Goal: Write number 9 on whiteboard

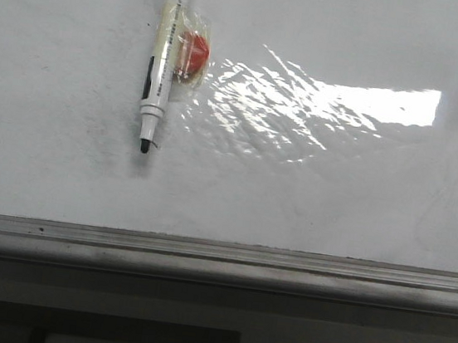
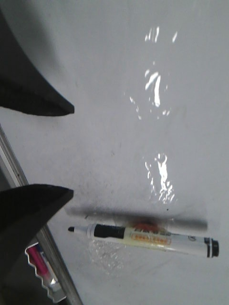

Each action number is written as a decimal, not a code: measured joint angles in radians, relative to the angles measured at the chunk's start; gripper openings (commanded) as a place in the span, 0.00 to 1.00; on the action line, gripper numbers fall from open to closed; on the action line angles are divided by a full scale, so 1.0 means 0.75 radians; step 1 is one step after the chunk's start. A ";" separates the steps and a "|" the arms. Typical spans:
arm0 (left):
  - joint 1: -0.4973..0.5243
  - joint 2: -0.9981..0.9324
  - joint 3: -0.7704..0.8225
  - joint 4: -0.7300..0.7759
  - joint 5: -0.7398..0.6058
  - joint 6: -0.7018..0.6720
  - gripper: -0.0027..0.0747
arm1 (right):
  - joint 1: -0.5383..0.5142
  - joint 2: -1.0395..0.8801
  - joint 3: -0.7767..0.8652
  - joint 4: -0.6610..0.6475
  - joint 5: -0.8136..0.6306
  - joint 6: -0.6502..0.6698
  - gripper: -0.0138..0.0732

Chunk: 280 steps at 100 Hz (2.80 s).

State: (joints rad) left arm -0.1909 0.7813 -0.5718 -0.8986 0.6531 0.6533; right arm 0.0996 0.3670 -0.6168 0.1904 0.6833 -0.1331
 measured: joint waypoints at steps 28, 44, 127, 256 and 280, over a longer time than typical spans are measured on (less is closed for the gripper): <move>-0.259 0.223 -0.082 -0.114 -0.071 0.081 0.44 | 0.000 0.000 0.000 0.000 0.002 0.000 0.62; -0.464 0.310 -0.087 -0.130 -0.277 0.084 0.44 | 0.000 0.012 0.000 0.000 0.002 0.000 0.62; -0.677 0.586 -0.095 -0.263 -0.534 0.085 0.01 | 0.000 0.024 0.000 0.018 0.008 0.000 0.62; -0.675 0.296 -0.054 0.086 -0.153 0.961 0.01 | 0.742 0.922 -0.076 1.536 -0.330 -1.715 0.62; -0.675 0.296 -0.054 0.090 -0.158 0.961 0.01 | 0.755 0.953 -0.105 1.553 -0.387 -1.719 0.62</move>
State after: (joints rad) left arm -0.6969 1.0036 -0.6121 -0.8309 0.5343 1.3743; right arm 0.6656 1.0821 -0.6955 1.3549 0.3928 -1.4220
